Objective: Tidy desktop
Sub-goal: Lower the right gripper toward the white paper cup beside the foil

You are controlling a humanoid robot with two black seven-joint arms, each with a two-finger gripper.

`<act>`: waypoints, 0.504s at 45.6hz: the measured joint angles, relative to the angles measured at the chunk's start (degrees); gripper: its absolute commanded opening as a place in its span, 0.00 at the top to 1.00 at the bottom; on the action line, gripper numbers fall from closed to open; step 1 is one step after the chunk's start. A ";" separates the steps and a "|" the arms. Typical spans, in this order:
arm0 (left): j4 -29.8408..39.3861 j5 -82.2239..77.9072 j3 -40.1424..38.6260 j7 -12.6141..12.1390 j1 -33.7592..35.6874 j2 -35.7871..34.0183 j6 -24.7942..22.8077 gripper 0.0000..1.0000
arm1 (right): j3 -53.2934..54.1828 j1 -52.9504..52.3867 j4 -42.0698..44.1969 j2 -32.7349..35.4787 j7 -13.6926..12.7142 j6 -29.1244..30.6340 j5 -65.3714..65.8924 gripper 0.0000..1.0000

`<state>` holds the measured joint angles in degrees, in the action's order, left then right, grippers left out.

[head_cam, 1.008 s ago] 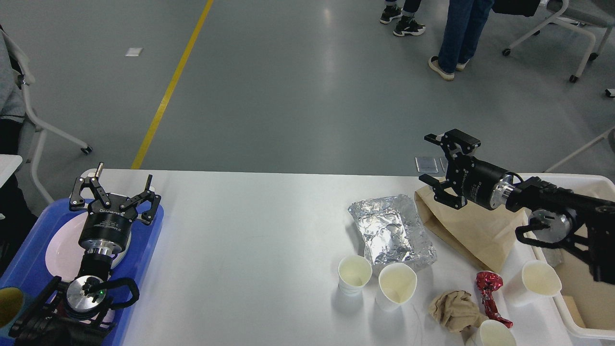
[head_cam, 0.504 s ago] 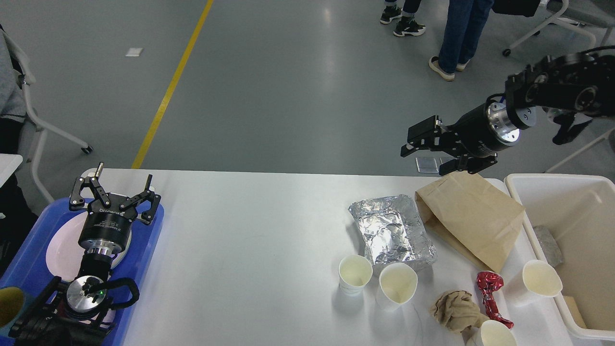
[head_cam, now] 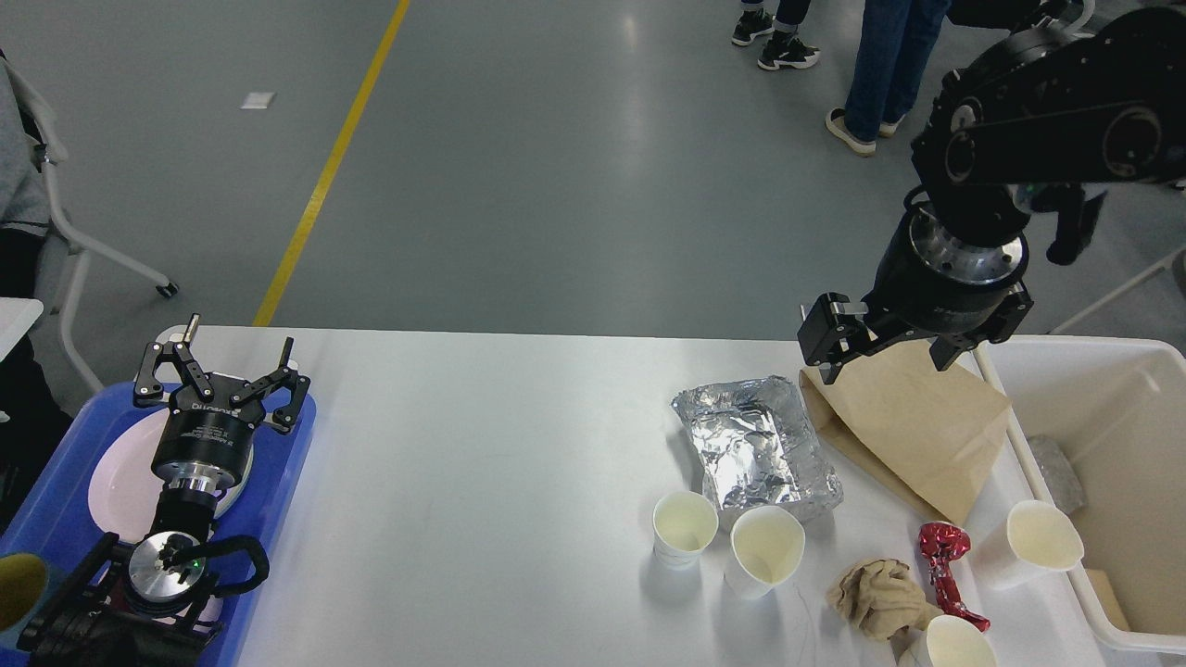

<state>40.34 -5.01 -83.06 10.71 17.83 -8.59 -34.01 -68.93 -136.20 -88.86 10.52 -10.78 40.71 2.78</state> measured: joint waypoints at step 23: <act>0.04 0.00 0.00 -0.08 -0.07 0.02 -0.04 0.04 | -1.33 -5.43 -8.23 6.52 -0.68 -0.11 0.00 0.00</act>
<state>40.38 -5.01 -83.06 10.64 17.75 -8.58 -34.05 -70.26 -141.63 -97.09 17.05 -11.46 40.60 2.78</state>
